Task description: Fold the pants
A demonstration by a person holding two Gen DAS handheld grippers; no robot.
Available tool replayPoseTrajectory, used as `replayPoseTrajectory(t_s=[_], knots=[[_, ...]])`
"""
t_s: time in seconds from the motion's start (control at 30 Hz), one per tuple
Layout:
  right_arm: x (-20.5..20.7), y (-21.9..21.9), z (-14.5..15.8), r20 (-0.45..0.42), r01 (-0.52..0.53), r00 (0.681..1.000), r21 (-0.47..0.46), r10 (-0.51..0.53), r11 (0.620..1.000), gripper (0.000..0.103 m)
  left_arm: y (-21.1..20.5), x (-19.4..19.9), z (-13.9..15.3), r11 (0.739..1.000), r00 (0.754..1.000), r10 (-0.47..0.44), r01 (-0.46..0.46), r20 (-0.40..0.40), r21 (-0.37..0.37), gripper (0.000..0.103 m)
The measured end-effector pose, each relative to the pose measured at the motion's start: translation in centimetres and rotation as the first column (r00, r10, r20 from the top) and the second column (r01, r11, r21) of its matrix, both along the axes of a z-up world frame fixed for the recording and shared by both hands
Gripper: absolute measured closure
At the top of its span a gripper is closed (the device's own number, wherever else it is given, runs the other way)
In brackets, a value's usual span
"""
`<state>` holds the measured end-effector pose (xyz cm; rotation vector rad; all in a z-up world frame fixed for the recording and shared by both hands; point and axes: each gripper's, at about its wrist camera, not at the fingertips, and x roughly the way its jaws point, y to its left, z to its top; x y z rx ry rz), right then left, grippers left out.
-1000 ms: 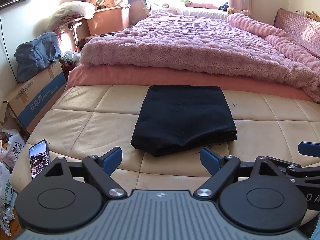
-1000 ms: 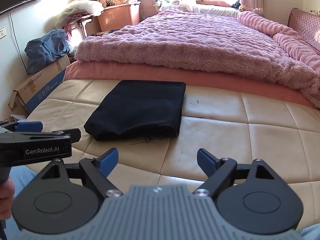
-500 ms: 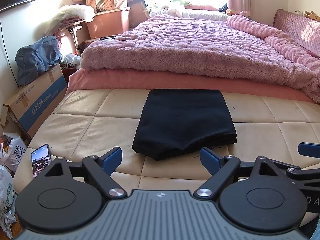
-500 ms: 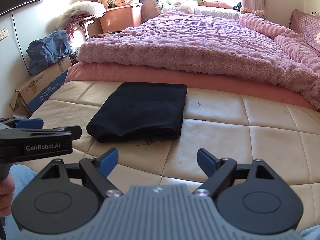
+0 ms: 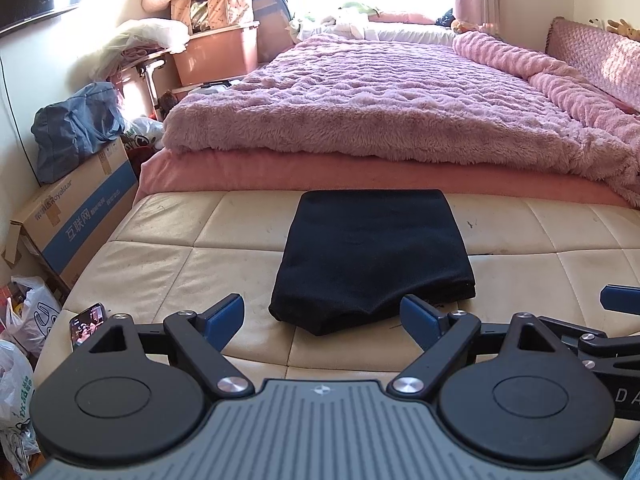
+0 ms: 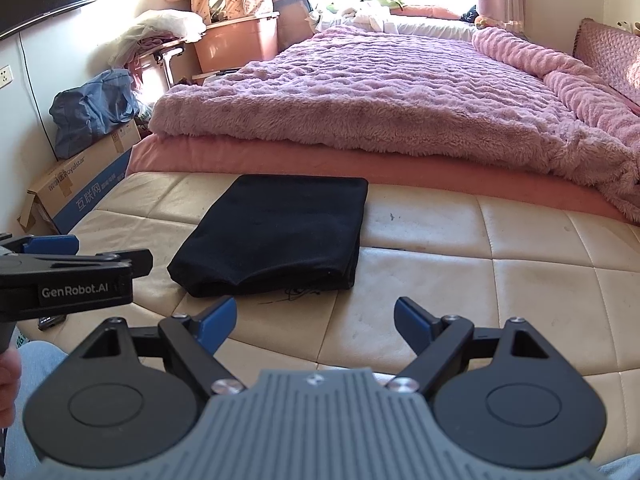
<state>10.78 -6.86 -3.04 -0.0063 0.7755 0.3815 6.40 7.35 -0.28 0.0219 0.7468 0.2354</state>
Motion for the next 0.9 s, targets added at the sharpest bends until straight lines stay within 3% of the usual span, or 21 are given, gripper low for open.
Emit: replayPoseTrajectory(t_s=[0.9], knots=[[0.59,-0.15,0.08,-0.007,-0.003,1.000,0.016,0.003,1.000,0.021,-0.27,0.26,0.69,1.000,1.000,-0.005,0.005,0.013,0.016,0.001]])
